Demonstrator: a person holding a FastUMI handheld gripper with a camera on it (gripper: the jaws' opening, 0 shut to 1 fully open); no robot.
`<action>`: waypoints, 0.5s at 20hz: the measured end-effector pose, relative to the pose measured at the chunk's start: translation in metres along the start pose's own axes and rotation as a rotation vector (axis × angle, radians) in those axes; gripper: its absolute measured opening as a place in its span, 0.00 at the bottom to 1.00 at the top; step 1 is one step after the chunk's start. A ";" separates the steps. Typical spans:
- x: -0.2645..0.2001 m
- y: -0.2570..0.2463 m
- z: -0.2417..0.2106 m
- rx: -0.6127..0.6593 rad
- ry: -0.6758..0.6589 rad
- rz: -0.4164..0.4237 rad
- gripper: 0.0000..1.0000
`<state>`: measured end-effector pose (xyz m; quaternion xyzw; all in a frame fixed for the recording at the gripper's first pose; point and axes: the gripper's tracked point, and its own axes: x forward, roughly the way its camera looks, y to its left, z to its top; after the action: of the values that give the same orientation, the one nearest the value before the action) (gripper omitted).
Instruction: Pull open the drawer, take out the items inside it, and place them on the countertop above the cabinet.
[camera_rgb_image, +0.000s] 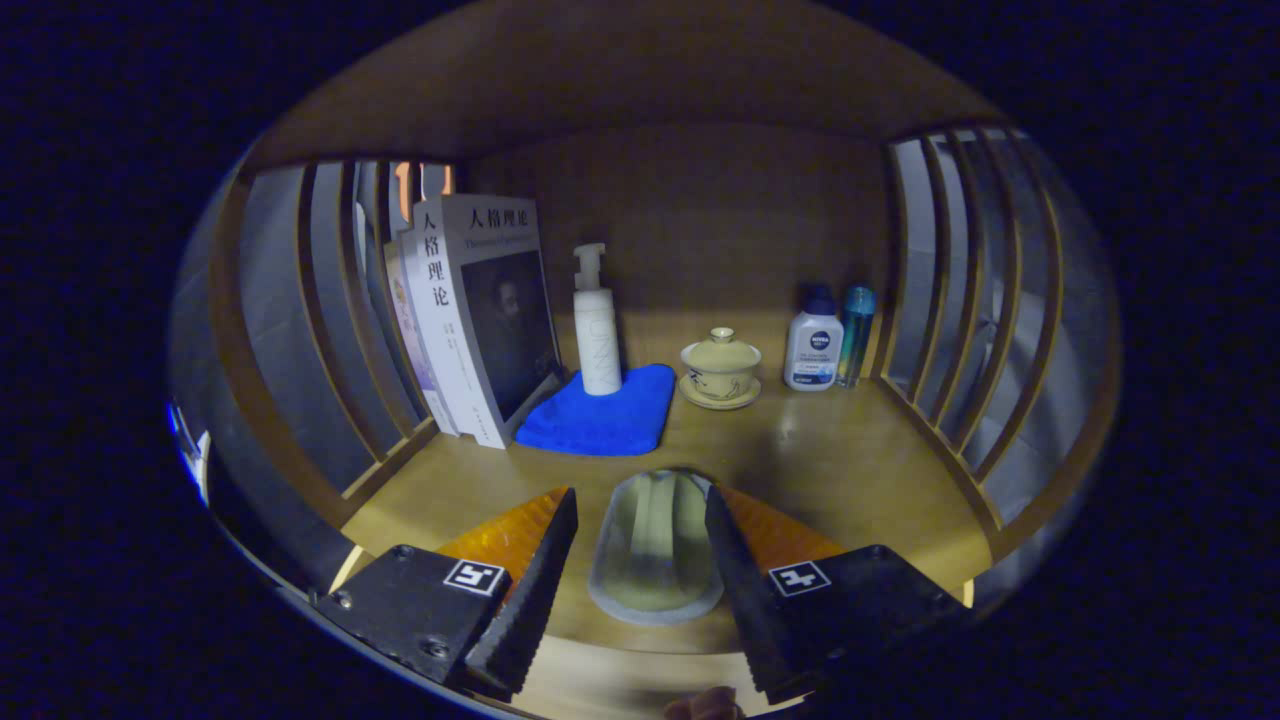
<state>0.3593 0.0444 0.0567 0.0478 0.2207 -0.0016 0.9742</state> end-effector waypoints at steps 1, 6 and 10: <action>-0.006 -0.002 0.000 0.008 -0.019 0.004 0.84; -0.051 0.001 0.001 0.033 -0.143 0.025 0.87; -0.110 0.012 0.002 -0.009 -0.269 0.032 0.88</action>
<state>0.2609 0.0538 0.1066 0.0465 0.0875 0.0084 0.9950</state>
